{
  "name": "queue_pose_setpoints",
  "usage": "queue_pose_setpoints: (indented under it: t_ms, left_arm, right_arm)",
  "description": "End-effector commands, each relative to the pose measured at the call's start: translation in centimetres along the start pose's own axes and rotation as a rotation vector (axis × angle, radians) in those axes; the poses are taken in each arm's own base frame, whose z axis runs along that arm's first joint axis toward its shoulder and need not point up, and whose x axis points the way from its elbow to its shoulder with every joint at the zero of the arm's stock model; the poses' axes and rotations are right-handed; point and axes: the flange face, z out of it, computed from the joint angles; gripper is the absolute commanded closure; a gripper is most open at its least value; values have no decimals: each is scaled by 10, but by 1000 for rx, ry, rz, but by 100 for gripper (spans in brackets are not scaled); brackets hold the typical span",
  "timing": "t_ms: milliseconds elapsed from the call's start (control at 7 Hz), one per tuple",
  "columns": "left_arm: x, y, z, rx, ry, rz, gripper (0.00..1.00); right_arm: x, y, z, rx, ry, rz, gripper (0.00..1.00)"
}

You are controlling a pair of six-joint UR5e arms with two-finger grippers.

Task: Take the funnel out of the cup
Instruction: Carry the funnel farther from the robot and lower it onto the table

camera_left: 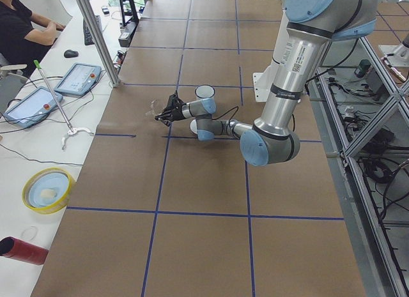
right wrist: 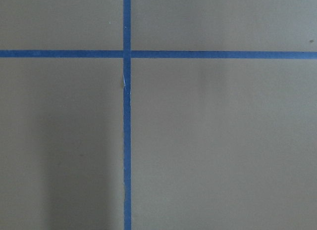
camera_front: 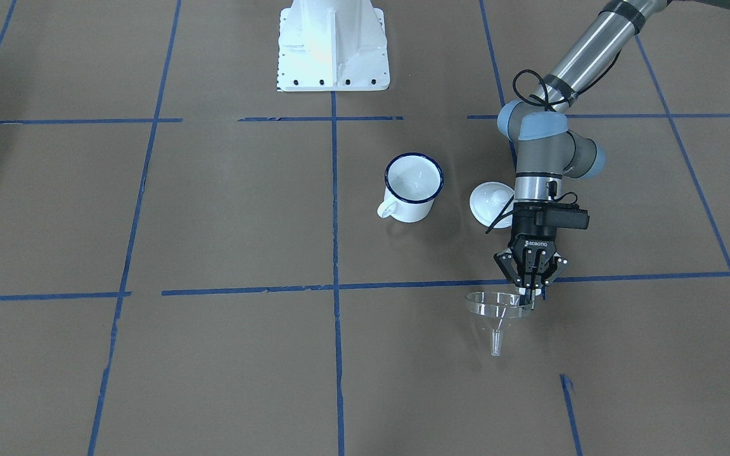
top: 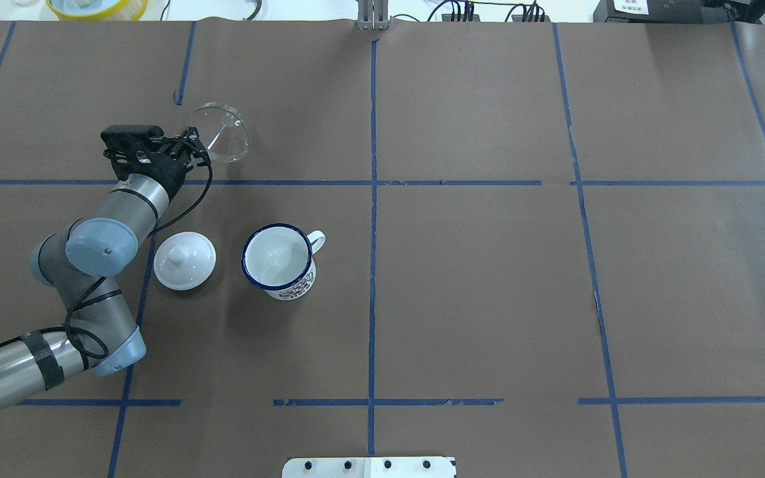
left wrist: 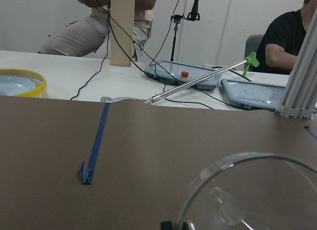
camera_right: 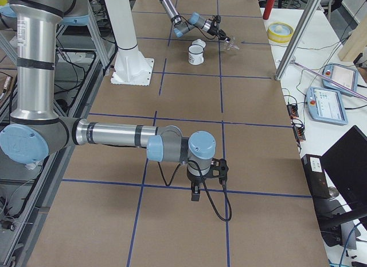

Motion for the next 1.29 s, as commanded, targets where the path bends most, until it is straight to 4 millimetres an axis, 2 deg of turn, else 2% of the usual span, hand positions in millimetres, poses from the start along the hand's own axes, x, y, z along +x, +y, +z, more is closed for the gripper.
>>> queue_pose_setpoints:
  t_ms: [0, 286, 429, 571, 714, 1000, 1143]
  left_arm:
    - [-2, 1, 4, -13, -1, 4, 100]
    - [-1, -3, 6, -9, -1, 2, 100]
    - [-3, -3, 6, -10, -2, 2, 90]
    - [-4, -1, 7, -17, -3, 7, 53]
    - [-4, 0, 7, -23, 0, 7, 31]
    - [-4, 0, 7, -23, 0, 10, 0]
    - [-4, -2, 7, -19, 1, 9, 0]
  right_arm:
    - [0, 0, 0, 0, 0, 0, 0]
    - [0, 0, 0, 0, 0, 0, 0]
    - [0, 0, 0, 0, 0, 0, 0]
    - [0, 0, 0, 0, 0, 0, 0]
    - [0, 0, 0, 0, 0, 0, 0]
    - [0, 0, 0, 0, 0, 0, 0]
    - [0, 0, 0, 0, 0, 0, 0]
